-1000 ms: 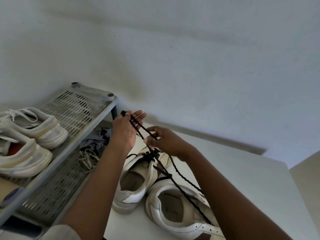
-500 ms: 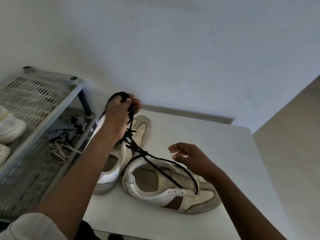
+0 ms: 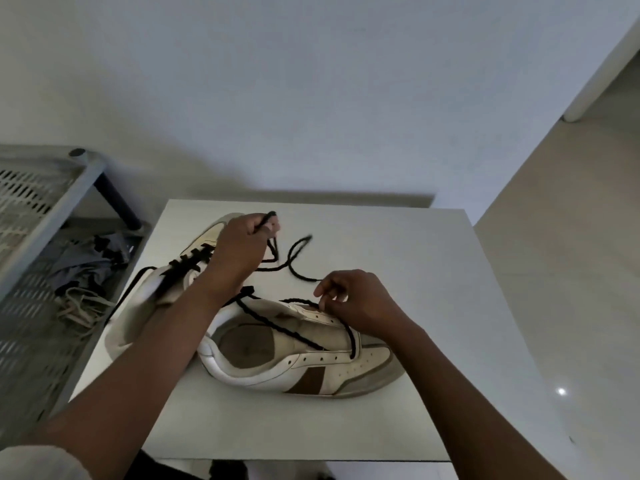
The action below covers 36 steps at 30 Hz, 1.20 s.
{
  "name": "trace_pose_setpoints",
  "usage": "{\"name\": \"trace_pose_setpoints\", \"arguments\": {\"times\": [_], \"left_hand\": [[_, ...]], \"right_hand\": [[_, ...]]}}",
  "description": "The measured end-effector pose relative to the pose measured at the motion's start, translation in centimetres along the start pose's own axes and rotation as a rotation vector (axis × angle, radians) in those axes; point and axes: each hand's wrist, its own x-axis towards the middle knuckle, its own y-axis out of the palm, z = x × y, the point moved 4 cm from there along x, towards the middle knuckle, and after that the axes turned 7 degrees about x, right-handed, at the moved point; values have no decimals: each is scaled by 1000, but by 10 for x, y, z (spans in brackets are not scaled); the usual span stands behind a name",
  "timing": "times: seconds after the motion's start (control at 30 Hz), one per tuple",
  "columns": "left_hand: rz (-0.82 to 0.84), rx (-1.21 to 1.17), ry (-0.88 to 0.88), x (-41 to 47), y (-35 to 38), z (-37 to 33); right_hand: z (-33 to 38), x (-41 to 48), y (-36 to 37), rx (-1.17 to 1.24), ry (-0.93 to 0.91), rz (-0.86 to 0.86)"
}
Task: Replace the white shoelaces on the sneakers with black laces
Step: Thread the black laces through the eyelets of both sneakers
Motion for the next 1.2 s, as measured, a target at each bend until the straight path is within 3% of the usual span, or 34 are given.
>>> {"name": "trace_pose_setpoints", "arguments": {"times": [0.1, 0.17, 0.27, 0.33, 0.37, 0.4, 0.47, 0.53, 0.6, 0.7, 0.8, 0.83, 0.9, 0.97, 1.07, 1.2], "left_hand": [[-170, 72, -54, 3, -12, 7], [-279, 191, -80, 6, -23, 9], [-269, 510, -194, 6, -29, 9], [-253, 747, -178, -3, -24, 3], [-250, 761, -82, -8, -19, -4], [-196, 681, 50, -12, -12, -10], [61, 465, 302, -28, 8, -24], [332, 442, 415, -45, 33, -32], [475, 384, 425, -56, 54, -35], [379, 343, 499, -56, 59, -41], [246, 613, 633, -46, 47, -36], [260, 599, 596, -42, 44, -32], [385, 325, 432, -44, 44, -30], [519, 131, 383, -52, 52, -33], [639, 221, 472, -66, 71, -37], [527, 381, 516, -61, 67, -35]], "right_hand": [[-2, 0, 1, 114, 47, -32], [-7, -1, -4, 478, 172, -101], [-9, -2, -11, 1140, 314, -92], [-4, -3, -20, 1311, 274, -78], [1, -2, -26, 1346, 209, -82], [5, -2, -32, 1360, 131, -100], [13, -3, -41, 1341, -17, -130], [22, -5, -44, 1321, -134, -102], [28, -8, -42, 1275, -197, -72], [26, -13, -48, 1180, -210, -136], [15, -19, -65, 1131, -189, -229], [12, -20, -70, 1128, -180, -247], [7, -22, -75, 1114, -160, -259], [9, -22, -71, 1068, -163, -222], [15, -20, -59, 962, -184, -145], [11, -20, -60, 882, -160, -259]]}}
